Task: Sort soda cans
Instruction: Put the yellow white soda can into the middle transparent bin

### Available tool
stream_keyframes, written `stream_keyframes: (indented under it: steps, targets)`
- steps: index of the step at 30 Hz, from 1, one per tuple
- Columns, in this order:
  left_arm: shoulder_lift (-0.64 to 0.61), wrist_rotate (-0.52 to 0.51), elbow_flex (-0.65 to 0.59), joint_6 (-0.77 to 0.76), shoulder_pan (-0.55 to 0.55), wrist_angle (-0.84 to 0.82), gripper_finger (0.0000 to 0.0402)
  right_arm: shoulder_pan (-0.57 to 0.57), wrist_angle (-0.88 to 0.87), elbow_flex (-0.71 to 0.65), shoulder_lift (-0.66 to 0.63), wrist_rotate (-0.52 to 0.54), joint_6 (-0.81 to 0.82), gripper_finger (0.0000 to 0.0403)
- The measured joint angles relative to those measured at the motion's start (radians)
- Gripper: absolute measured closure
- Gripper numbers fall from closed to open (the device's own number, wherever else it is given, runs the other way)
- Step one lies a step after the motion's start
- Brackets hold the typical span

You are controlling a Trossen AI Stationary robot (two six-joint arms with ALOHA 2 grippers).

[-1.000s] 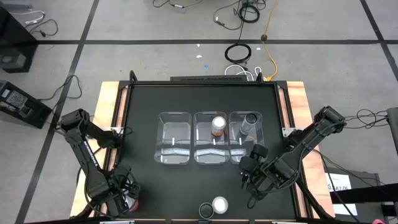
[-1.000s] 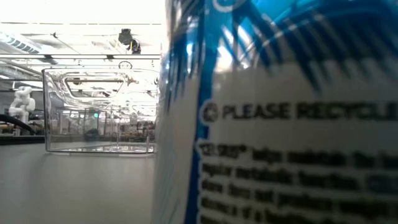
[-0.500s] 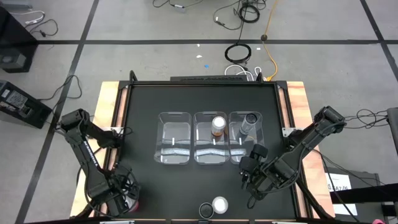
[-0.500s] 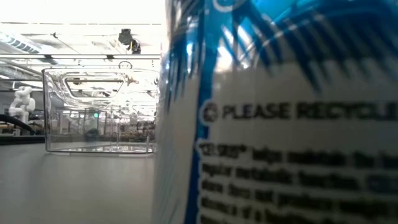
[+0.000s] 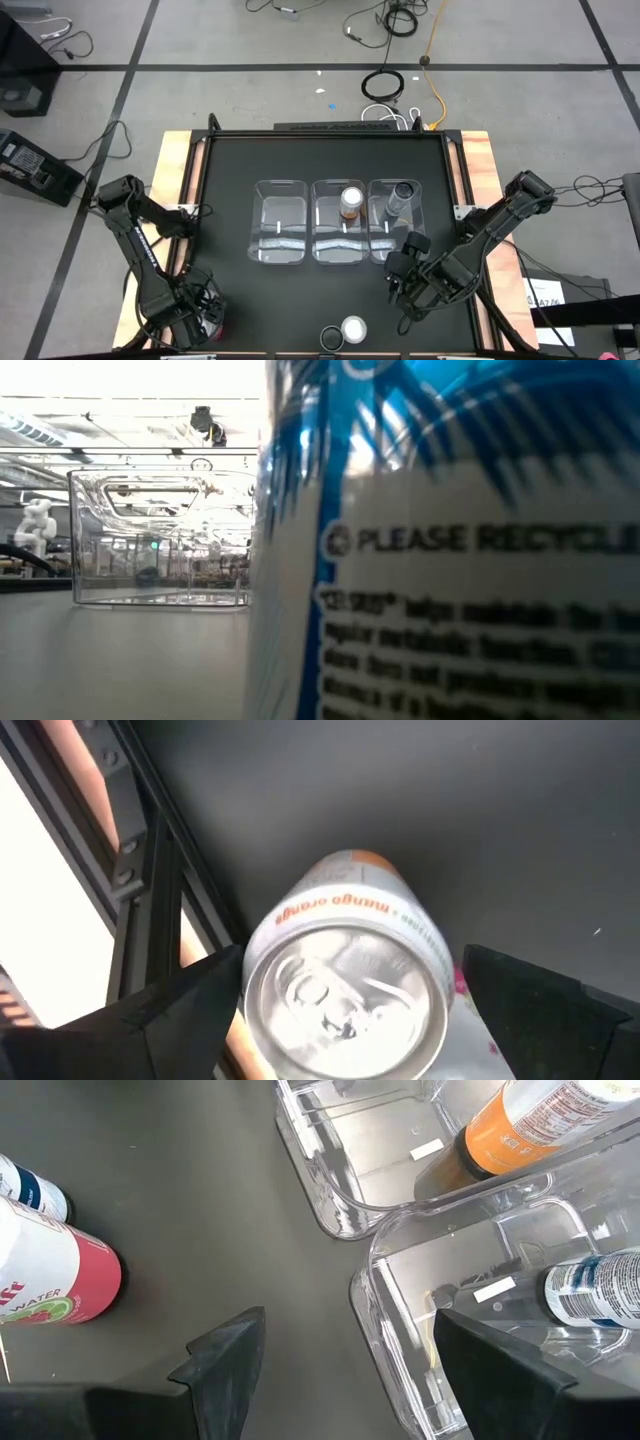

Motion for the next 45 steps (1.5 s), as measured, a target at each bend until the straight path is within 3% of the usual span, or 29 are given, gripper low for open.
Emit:
stream_keyframes:
  steps: [11,22,32,45]
  targets:
    - [0.000,0.047,0.000,-0.007,-0.001,0.010,0.0021,0.000,0.000,0.000,0.000,0.000,-0.002,0.0122]
    - [-0.001,0.049,0.000,-0.007,0.000,0.011,0.0088,0.000,0.000,0.000,0.000,0.000,-0.002,0.0122]
    - [-0.011,0.050,0.000,-0.006,0.003,0.009,0.0089,0.000,0.000,0.000,0.000,0.001,-0.003,0.0122]
    - [-0.217,0.011,0.000,0.026,0.050,-0.094,0.0089,0.000,0.000,0.000,0.000,0.006,-0.001,0.0122]
